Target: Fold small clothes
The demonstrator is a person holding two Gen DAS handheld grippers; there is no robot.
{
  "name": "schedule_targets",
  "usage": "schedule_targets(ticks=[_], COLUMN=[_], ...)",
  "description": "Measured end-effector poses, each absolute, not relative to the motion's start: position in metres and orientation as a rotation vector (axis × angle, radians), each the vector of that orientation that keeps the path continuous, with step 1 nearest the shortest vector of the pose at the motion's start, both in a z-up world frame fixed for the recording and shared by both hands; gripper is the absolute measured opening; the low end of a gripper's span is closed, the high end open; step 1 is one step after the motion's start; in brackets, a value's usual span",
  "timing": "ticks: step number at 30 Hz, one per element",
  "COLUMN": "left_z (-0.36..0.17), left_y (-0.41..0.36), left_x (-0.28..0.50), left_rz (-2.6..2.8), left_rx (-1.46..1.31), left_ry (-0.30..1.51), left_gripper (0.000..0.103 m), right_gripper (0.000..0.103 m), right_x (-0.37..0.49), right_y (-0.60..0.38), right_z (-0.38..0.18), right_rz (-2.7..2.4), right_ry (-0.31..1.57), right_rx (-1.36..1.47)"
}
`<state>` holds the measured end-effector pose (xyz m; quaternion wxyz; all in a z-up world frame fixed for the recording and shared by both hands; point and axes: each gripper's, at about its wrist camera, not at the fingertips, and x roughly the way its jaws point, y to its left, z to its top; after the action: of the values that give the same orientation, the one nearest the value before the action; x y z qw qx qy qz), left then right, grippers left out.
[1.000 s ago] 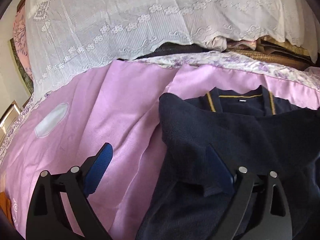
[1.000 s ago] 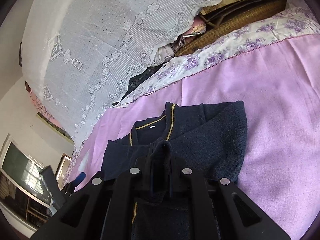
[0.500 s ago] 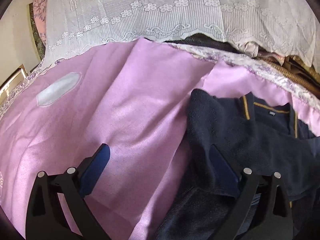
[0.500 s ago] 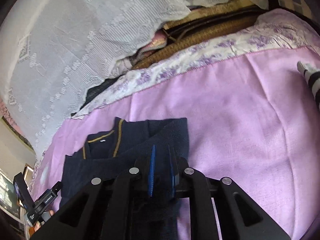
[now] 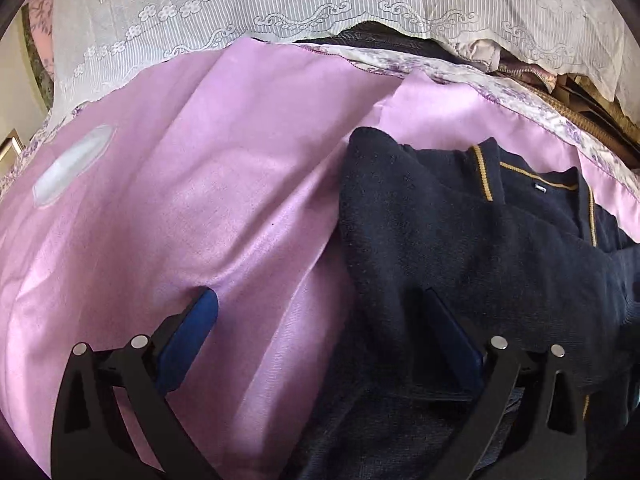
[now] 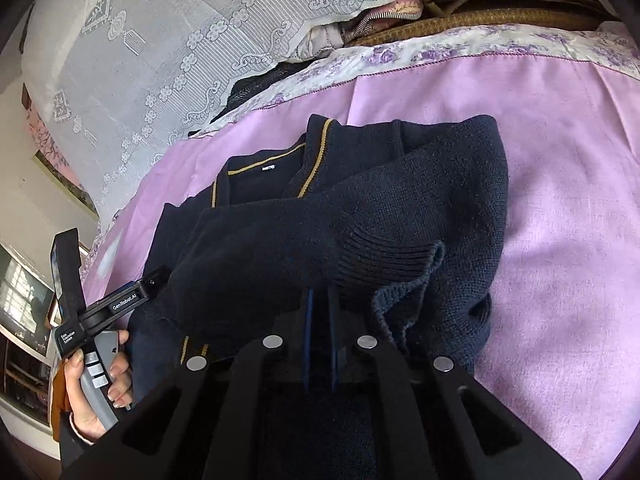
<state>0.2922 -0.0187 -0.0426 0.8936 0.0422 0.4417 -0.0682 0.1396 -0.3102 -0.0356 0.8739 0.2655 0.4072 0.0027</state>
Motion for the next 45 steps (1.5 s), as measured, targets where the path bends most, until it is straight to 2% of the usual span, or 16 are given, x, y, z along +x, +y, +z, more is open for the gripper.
schedule_targets(ticks=[3,7,12,13,16,19,21,24,28,32,39,40,41,45], left_z=[-0.022,0.001,-0.028,-0.043,-0.056,-0.055,-0.049,-0.037,-0.051,-0.051,-0.043,-0.04,-0.039,-0.03], left_y=[-0.018,-0.027,-0.048,-0.053,-0.044,-0.046,-0.044,-0.031,-0.029,-0.041,-0.019,-0.018,-0.019,-0.018], left_x=[0.282,0.279,0.311,0.321,0.336,0.331,0.324,0.316,0.326,0.318,0.295,0.286,0.277,0.237], left_rz=[-0.145,-0.242,-0.232,-0.214,-0.244,-0.236,-0.236,-0.226,-0.157,-0.117,-0.191,-0.203,-0.22,-0.3], left_rx=[0.071,0.047,0.112,0.136,0.04,0.06,0.065,0.009,0.075,0.169,0.051,0.053,0.054,0.059], left_ry=[0.834,0.775,0.86,0.914,0.984,0.961,0.929,0.882,0.951,0.898,0.912,0.909,0.906,0.887], left_gripper=[0.098,0.098,0.098,0.099,0.099,0.099,0.099,0.099,0.099,0.099,0.098,0.098,0.098,0.098], right_gripper=[0.012,0.012,0.012,0.006,0.005,0.006,0.012,0.012,0.016,0.016,0.016,0.019,0.026,0.031], right_x=[0.136,0.146,0.176,0.182,0.189,0.184,0.177,0.167,0.165,0.168,0.155,0.147,0.138,0.107], right_y=[-0.311,-0.308,-0.313,-0.314,-0.316,-0.315,-0.311,-0.306,-0.301,-0.295,-0.304,-0.303,-0.302,-0.285], right_z=[-0.025,-0.003,-0.019,-0.027,-0.035,-0.033,-0.028,-0.018,-0.023,-0.032,-0.031,-0.025,-0.019,0.0], right_rz=[-0.021,-0.015,-0.016,-0.027,-0.014,-0.018,-0.027,-0.013,-0.009,-0.019,-0.004,-0.037,-0.059,-0.012], right_ry=[0.811,0.74,0.807,0.839,0.849,0.822,0.796,0.77,0.812,0.824,0.759,0.725,0.684,0.626], right_rx=[0.563,0.496,0.515,0.506,0.496,0.5,0.484,0.468,0.439,0.393,0.45,0.442,0.429,0.385])
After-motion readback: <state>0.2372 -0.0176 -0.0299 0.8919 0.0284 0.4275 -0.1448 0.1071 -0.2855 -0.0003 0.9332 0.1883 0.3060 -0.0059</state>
